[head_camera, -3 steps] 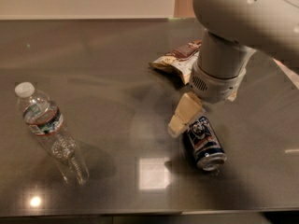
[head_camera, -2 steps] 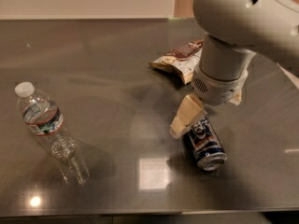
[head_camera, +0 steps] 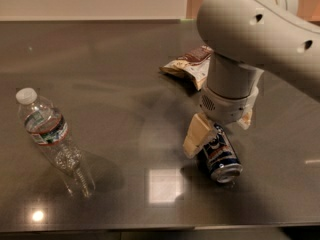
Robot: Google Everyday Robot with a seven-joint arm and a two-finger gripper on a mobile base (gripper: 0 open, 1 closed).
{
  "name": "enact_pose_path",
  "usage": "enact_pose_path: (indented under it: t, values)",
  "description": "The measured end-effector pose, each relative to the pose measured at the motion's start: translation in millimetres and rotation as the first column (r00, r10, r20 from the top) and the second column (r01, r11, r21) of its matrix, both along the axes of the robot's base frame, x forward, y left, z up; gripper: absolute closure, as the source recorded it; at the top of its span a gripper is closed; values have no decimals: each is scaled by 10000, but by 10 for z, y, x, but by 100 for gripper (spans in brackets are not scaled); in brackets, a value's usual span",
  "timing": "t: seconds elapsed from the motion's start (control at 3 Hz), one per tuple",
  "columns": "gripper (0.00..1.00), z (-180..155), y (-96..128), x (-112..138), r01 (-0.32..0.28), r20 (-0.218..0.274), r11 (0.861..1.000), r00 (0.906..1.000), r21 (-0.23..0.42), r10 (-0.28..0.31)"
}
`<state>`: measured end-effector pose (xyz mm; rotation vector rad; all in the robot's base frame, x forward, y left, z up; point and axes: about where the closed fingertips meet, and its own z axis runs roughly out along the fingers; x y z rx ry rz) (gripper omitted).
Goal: Place pepsi can upright
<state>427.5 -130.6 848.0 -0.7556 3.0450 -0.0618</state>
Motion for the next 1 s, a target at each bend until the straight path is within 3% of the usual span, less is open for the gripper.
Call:
enact_pose_path:
  t: [0.67,1.0]
  values:
    - [64,-41,95,-42,-136,-110,9998,9998,116,138]
    - [88,135,217,31,-967,382,9943,9947,448,950]
